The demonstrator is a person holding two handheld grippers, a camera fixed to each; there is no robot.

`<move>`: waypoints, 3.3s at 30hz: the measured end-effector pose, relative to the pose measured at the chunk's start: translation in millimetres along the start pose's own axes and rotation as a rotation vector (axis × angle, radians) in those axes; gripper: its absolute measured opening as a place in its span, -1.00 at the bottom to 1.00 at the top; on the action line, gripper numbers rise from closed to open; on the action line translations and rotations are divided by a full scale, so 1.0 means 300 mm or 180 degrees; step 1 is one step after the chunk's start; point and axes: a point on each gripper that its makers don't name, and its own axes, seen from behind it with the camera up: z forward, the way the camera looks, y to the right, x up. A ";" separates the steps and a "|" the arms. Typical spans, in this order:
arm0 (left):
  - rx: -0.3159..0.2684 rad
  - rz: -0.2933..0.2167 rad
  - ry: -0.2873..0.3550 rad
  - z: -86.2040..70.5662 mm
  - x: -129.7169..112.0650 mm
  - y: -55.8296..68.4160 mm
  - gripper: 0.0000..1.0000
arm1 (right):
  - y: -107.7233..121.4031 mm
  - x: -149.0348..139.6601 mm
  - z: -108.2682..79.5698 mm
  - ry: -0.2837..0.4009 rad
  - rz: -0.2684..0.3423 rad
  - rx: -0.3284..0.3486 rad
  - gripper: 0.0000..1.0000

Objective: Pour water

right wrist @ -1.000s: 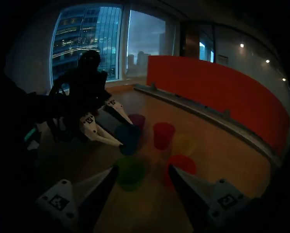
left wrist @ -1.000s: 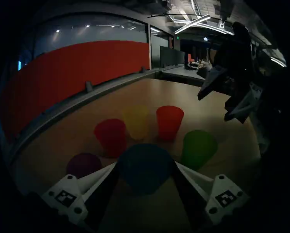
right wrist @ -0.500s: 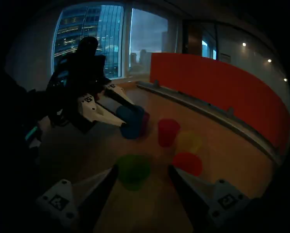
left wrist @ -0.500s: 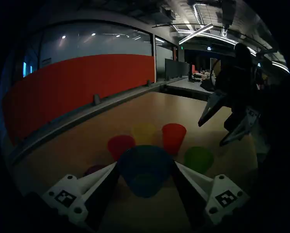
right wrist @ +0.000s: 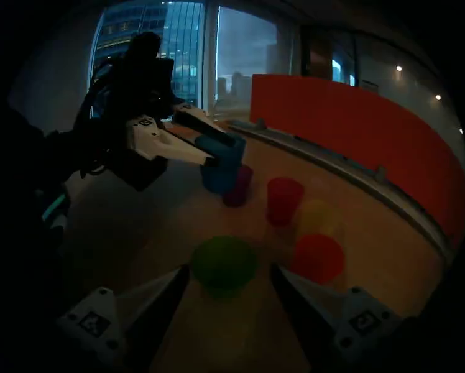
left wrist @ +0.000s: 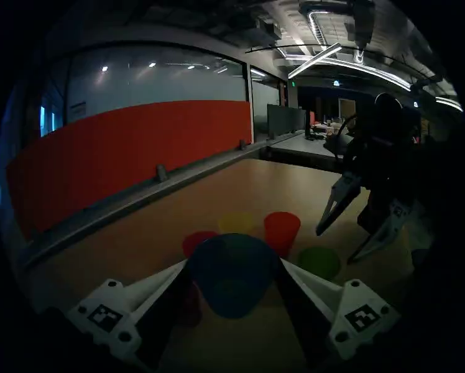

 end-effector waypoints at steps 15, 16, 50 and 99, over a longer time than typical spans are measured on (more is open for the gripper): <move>0.0046 0.0003 0.0136 -0.046 0.059 -0.017 0.78 | -0.016 -0.058 0.086 -0.0121 -0.0038 0.0052 0.87; 0.0050 0.0001 0.0141 -0.048 0.061 -0.019 0.77 | -0.016 -0.061 0.092 -0.0126 -0.0039 0.0052 0.87; 0.0121 -0.0030 0.0234 -0.107 0.082 -0.040 0.77 | 0.013 -0.038 0.163 -0.0025 0.0042 -0.0022 0.85; 0.0210 -0.0209 0.0669 -0.211 0.191 -0.009 0.77 | 0.088 0.496 -0.014 0.1312 -0.0093 -0.0308 0.83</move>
